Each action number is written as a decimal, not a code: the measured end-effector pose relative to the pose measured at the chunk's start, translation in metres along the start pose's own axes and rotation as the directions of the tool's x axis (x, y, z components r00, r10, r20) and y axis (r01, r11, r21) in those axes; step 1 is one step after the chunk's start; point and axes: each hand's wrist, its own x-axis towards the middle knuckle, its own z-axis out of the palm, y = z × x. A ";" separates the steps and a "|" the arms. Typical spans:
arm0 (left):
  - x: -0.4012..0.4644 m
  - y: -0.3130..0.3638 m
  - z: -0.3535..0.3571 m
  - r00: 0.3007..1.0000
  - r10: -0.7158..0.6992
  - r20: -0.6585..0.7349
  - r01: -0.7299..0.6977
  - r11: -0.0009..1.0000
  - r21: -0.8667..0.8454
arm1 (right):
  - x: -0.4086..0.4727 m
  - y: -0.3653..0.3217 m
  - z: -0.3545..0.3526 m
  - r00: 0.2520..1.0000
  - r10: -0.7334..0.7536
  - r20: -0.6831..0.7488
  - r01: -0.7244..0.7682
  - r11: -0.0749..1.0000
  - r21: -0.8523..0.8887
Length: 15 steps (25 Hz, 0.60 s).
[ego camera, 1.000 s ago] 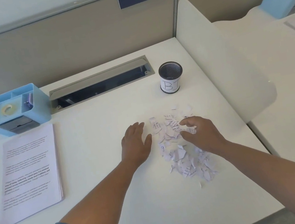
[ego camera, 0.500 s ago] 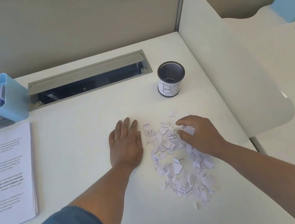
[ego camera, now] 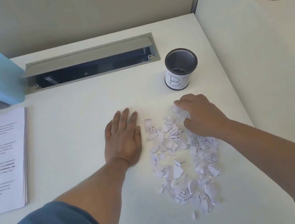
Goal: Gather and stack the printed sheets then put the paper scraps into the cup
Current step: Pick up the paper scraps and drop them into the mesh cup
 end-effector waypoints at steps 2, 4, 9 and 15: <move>0.000 0.001 -0.001 1.000 -0.001 0.002 0.001 1.000 -0.003 | 0.002 0.000 0.002 0.998 -0.003 0.061 0.006 0.999 -0.050; 0.000 0.001 -0.001 1.000 -0.002 0.004 0.002 1.000 -0.003 | 0.003 0.002 0.006 0.997 -0.013 0.076 0.017 0.998 -0.062; 0.001 -0.001 0.001 1.000 0.006 -0.005 -0.006 1.000 0.004 | 0.010 0.004 0.010 0.997 -0.070 0.043 0.068 0.997 0.045; 0.001 -0.002 0.003 1.000 0.006 -0.015 -0.006 1.000 0.010 | -0.004 0.012 0.004 0.972 0.028 -0.232 0.048 0.947 0.317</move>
